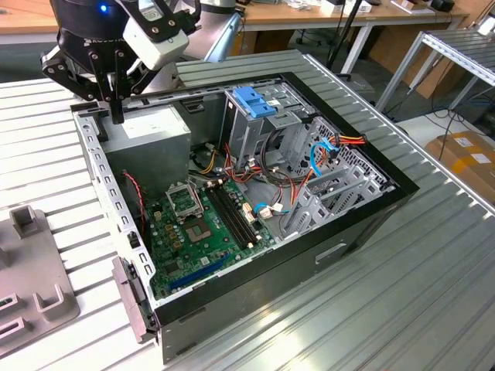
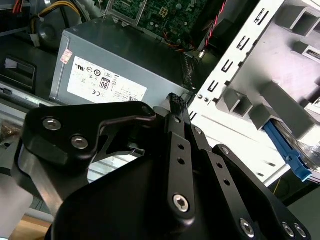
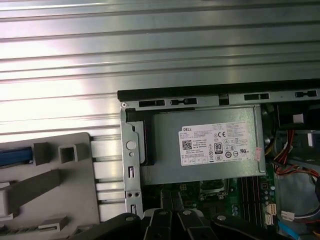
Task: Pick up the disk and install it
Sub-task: 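Reach for the disk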
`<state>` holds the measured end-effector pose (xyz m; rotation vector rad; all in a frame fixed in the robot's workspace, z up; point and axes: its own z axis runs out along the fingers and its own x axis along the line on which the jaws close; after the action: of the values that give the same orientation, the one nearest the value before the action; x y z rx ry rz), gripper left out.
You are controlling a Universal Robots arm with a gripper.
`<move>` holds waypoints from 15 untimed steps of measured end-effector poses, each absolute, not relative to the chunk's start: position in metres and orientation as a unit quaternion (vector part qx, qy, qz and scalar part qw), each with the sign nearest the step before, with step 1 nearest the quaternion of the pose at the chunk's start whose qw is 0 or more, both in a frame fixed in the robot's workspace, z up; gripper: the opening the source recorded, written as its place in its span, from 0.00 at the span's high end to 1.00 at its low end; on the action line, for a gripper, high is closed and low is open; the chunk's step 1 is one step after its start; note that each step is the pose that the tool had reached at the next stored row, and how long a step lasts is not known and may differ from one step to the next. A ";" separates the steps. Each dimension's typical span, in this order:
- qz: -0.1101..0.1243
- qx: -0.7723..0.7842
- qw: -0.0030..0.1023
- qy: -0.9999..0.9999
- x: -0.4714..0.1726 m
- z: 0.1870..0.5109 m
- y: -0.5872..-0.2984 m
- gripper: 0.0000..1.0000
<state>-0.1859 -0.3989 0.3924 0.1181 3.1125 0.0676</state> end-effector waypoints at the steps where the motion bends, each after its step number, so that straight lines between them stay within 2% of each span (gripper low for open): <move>1: 0.022 0.038 0.013 0.999 -0.187 0.392 -0.399 0.89; 15: 0.022 0.038 0.013 0.999 -0.203 0.392 -0.399 0.89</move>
<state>-0.2027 -0.3989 0.3923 0.1181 3.1125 0.0676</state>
